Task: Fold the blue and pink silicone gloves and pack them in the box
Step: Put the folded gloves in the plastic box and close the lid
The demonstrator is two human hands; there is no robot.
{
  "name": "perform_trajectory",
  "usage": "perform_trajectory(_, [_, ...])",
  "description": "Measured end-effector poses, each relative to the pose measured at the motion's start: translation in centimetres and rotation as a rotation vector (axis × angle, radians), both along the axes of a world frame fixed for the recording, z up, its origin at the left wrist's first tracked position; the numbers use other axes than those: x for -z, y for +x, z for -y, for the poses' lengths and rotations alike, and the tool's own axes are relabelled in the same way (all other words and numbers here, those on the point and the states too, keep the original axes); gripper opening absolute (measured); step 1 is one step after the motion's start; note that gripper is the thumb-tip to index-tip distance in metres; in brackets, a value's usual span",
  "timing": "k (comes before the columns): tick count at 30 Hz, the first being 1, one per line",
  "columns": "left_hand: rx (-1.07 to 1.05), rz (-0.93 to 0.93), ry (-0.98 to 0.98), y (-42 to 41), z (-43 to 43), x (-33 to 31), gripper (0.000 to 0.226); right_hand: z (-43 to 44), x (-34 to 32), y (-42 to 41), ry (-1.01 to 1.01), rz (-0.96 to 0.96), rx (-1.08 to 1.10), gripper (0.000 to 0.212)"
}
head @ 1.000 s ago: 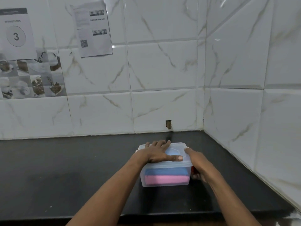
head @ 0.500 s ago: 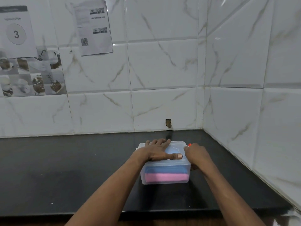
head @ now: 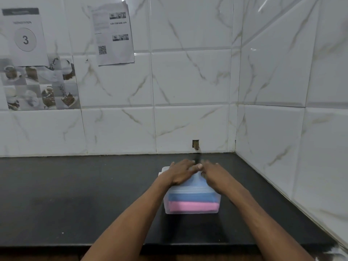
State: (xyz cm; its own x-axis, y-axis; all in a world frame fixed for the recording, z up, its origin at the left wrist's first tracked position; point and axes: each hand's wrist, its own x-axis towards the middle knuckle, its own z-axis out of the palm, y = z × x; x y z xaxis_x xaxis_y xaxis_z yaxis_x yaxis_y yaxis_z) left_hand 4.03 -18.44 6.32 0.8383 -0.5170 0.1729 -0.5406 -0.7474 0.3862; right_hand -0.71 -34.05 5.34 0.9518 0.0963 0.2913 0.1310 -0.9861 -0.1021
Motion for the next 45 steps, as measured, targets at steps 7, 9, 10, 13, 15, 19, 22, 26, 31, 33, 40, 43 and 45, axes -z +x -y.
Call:
perform_trajectory(7, [-0.723,0.083,-0.593,-2.4,-4.6,1.9,0.036,0.8,0.6,1.0,0.009,-0.051,-0.023,0.031])
perform_trajectory(9, [-0.713,-0.248,-0.768,-3.1,-5.9,3.8,0.045,0.8,0.6,1.1,0.019,-0.060,-0.017,0.031])
perform_trajectory(10, [-0.653,-0.432,-0.918,-3.4,-6.4,4.3,0.049,0.8,0.6,1.2,0.028,-0.064,-0.018,0.031])
perform_trajectory(13, [-0.548,-0.766,-1.084,-3.1,-7.2,5.1,0.048,0.9,0.5,1.3,0.033,-0.073,-0.029,0.032])
perform_trajectory(15, [-0.548,-0.806,-1.146,-2.7,-7.2,5.5,0.044,0.9,0.6,1.3,0.032,-0.069,-0.032,0.031])
perform_trajectory(19, [-0.526,-0.770,-1.348,-2.6,-6.3,5.7,0.032,1.0,0.8,1.5,0.054,-0.064,-0.032,0.032])
perform_trajectory(22, [-0.532,-0.685,-1.301,-2.7,-5.9,4.7,0.021,1.1,0.9,1.5,0.053,-0.061,-0.035,0.033])
perform_trajectory(26, [-0.504,-0.678,-1.177,-2.4,-5.7,3.5,0.018,1.2,1.0,1.5,0.070,-0.071,-0.037,0.032])
perform_trajectory(31, [-0.468,-0.679,-1.197,-1.8,-5.6,3.3,0.023,1.2,0.9,1.4,0.063,-0.054,-0.052,0.032])
perform_trajectory(33, [-0.473,-0.665,-1.196,-1.8,-5.5,3.4,0.019,1.1,0.9,1.4,0.060,-0.045,-0.053,0.032])
perform_trajectory(40, [-0.460,-0.617,-1.151,-1.8,-5.5,3.4,0.024,1.3,1.1,1.6,0.064,-0.026,-0.056,0.031])
perform_trajectory(43, [-0.475,-0.598,-1.121,-1.8,-5.6,3.4,0.016,1.3,1.1,1.7,0.058,-0.029,-0.061,0.032])
perform_trajectory(45, [-0.469,-0.562,-1.083,-1.8,-5.4,3.5,0.012,1.3,1.1,1.6,0.056,-0.032,-0.065,0.033])
